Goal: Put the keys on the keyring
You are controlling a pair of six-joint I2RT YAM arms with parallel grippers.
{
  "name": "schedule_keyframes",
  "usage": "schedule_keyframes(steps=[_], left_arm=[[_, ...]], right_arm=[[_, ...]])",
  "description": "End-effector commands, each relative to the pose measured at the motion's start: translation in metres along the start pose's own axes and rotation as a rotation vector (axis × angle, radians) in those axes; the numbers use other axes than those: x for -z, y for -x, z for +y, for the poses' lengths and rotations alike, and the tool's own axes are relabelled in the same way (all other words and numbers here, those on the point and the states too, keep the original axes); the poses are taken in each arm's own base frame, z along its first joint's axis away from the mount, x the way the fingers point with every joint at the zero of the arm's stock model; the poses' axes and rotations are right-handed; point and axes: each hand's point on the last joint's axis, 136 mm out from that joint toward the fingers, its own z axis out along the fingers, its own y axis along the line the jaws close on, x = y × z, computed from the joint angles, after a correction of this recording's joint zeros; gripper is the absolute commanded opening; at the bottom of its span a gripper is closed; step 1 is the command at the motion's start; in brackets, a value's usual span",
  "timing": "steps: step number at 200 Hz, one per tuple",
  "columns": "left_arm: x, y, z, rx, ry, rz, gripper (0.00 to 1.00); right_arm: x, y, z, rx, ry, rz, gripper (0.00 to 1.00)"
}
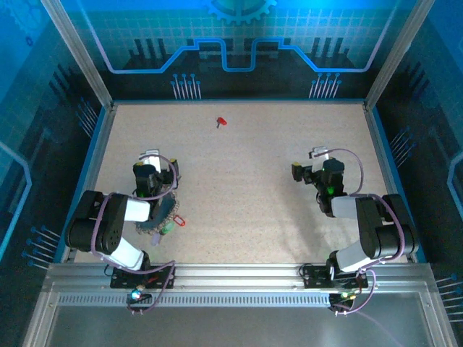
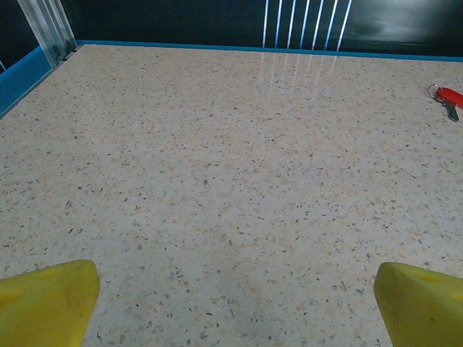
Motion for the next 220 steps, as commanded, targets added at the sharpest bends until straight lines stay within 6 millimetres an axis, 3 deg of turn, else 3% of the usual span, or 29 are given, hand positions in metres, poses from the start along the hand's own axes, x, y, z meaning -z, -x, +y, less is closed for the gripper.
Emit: schedule_keyframes(steps=[1,38,63,74,85,93,103,115,134,152,171,187,220], left_arm=[[0.001,0.012,-0.006,0.010,-0.036,-0.019,0.99],[0.027,0.054,-0.014,-0.063,0.028,-0.014,0.99],[0.049,0.121,-0.029,-0.074,0.071,-0.021,0.99],[0.051,0.147,-0.032,0.002,0.065,-0.042,0.99],[0.053,0.158,-0.031,0.148,0.072,-0.019,0.99],[0.051,0.166,-0.041,0.224,0.006,0.000,0.99],[0.050,0.174,-0.073,0.248,-0.207,0.027,0.99],[0.048,0.183,-0.098,0.277,-0.343,0.042,0.99],[0.033,0.186,-0.125,0.312,-0.455,0.116,0.99],[0.015,0.185,-0.149,0.302,-0.530,0.189,0.99],[-0.010,0.179,-0.170,0.282,-0.573,0.229,0.99],[-0.040,0.167,-0.176,0.258,-0.507,0.254,0.99],[-0.097,0.133,-0.189,0.145,-0.327,0.372,0.99]], right_arm=[[0.012,0.021,-0.002,-0.017,0.022,-0.050,1.00],[0.051,0.066,0.004,0.008,0.028,-0.152,1.00],[0.091,0.114,0.020,0.042,0.097,-0.262,1.00],[0.109,0.133,0.026,0.094,0.112,-0.313,1.00],[0.124,0.148,0.030,0.138,0.116,-0.354,1.00],[0.133,0.158,0.031,0.156,0.119,-0.371,1.00],[0.142,0.162,0.032,0.150,0.130,-0.358,1.00],[0.152,0.170,0.030,0.112,0.130,-0.357,1.00],[0.165,0.177,0.028,0.085,0.127,-0.366,1.00],[0.170,0.176,0.012,-0.009,0.050,-0.365,1.00],[0.171,0.163,-0.011,-0.181,-0.057,-0.320,1.00],[0.174,0.147,-0.023,-0.316,-0.117,-0.257,1.00],[0.178,0.139,-0.007,-0.401,-0.026,-0.135,1.00]])
